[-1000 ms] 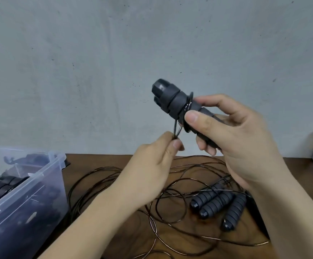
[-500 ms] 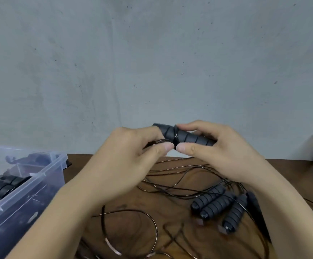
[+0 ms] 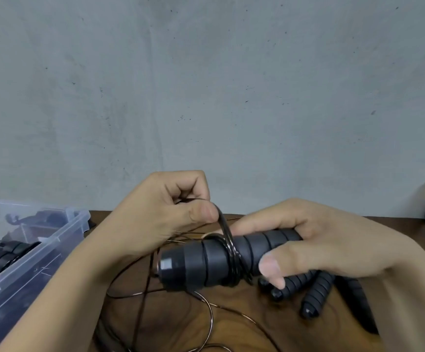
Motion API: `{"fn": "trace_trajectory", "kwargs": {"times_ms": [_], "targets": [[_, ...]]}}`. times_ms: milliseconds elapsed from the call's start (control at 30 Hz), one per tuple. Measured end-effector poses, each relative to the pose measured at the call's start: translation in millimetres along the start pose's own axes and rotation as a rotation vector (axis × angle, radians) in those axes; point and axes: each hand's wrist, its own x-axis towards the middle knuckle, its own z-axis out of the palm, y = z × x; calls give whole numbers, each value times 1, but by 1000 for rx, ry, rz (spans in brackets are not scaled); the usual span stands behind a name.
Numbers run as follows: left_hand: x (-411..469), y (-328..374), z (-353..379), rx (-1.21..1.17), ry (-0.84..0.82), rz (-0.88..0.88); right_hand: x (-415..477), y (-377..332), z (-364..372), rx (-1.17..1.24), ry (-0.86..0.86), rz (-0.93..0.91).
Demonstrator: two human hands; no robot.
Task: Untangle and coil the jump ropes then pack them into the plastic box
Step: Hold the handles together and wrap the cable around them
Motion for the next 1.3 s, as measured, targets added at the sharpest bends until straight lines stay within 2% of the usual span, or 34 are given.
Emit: {"fn": "trace_trajectory", "kwargs": {"times_ms": [100, 200, 233, 300, 467, 567, 633, 700, 800, 1033, 1167, 1300], "targets": [[0, -8, 8, -123, 1, 12, -5, 1, 0, 102, 20, -79], [-1, -19, 17, -295, 136, -68, -5, 2, 2, 190, 154, -219], [0, -17, 21, -227, 179, -103, -4, 3, 2, 211, 223, -257], [2, -11, 31, 82, 171, -149, -2, 5, -2, 245, 345, -308], [2, 3, 41, 119, 98, -167, 4, 3, -2, 276, 525, -448], [-1, 4, 47, 184, 31, -180, 11, 5, -3, 160, 732, -452], [-2, 7, 51, 276, -33, -199, 14, 11, -6, -58, 913, -381], [-4, 11, 54, 331, -74, -201, 16, 19, -10, -294, 1010, -271], [-7, 19, 50, 379, -72, -201, 19, 29, -15, -481, 926, -138], [-7, 23, 19, 419, 71, -162, 20, 39, -19, -504, 465, 80], [-6, 22, 4, 284, 132, -153, 15, 27, -11, -424, 205, 97], [-6, 11, -5, 197, 88, -100, 5, 13, -7, -304, 94, 59]]}}
